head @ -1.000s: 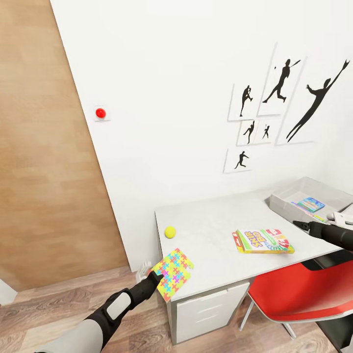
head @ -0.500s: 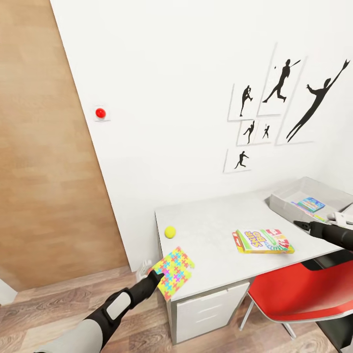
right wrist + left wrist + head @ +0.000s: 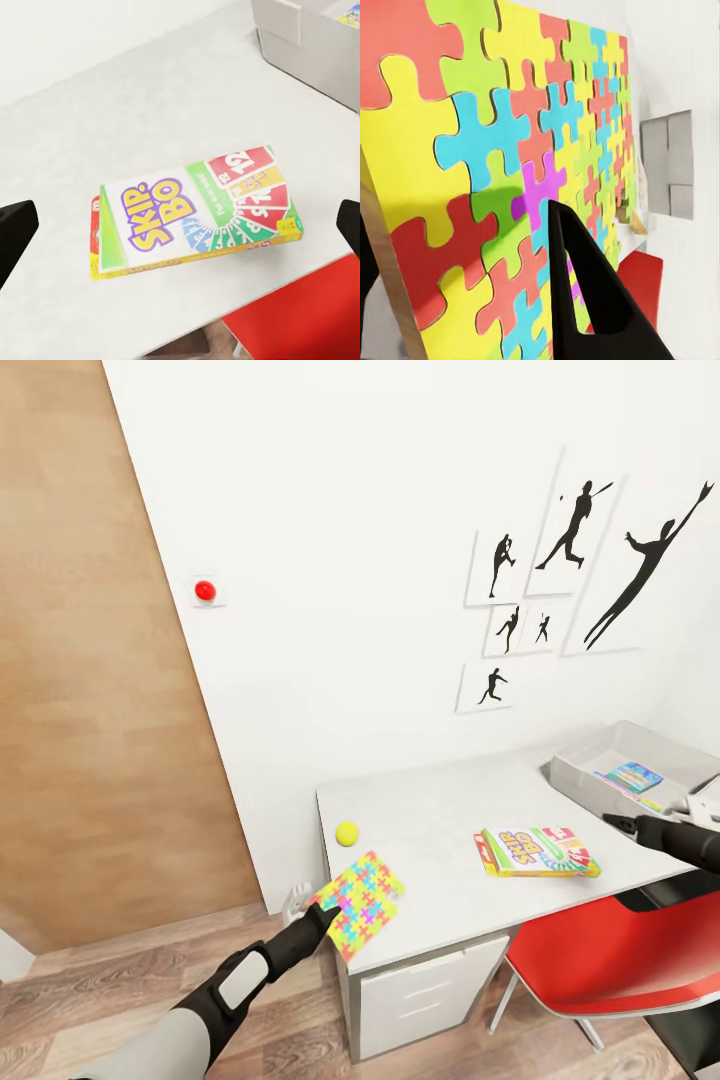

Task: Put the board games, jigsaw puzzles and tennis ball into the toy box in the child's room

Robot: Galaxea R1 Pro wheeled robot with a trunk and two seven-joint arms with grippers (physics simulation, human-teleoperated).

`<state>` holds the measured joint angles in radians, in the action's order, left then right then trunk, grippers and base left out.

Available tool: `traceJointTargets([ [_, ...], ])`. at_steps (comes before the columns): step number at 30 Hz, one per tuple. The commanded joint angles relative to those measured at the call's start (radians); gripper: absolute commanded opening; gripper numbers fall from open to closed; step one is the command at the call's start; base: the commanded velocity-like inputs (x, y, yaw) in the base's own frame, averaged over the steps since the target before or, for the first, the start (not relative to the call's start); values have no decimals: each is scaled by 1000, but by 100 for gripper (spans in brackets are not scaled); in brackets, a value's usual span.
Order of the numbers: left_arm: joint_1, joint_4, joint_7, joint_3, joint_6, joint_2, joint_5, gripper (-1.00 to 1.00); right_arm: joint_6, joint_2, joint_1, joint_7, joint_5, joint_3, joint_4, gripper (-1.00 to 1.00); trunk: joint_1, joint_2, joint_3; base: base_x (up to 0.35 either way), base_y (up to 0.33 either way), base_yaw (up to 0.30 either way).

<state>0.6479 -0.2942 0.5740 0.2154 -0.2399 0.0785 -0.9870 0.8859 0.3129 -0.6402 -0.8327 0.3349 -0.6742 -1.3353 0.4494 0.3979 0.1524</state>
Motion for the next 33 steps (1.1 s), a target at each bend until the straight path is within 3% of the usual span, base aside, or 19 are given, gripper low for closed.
traceJointTargets([
  [1,1,-5,5,4,-7,0,-9,-100,3,0,0,-11,10,-5,-1,100,1,2,2,0,0,0],
  [7,-3,-30,14,5,-7,0,-7,-100,2,1,4,-14,9,-26,-1,100,1,2,2,0,0,0],
  [10,-20,-46,-3,-13,-24,-18,-24,-100,10,-16,18,-31,9,-16,-15,100,1,2,2,0,0,0],
  [14,-27,-68,-25,-36,-46,-17,-46,-100,9,-34,8,-40,9,-26,-4,100,1,2,2,0,0,0],
  [25,-27,-131,-86,-44,-79,-17,-59,-100,9,-34,8,-40,9,-26,-4,100,1,2,2,0,0,0],
  [33,-27,-148,-86,-44,-79,-17,-59,-100,9,-34,8,-40,9,-26,-4,100,1,2,2,0,0,0],
])
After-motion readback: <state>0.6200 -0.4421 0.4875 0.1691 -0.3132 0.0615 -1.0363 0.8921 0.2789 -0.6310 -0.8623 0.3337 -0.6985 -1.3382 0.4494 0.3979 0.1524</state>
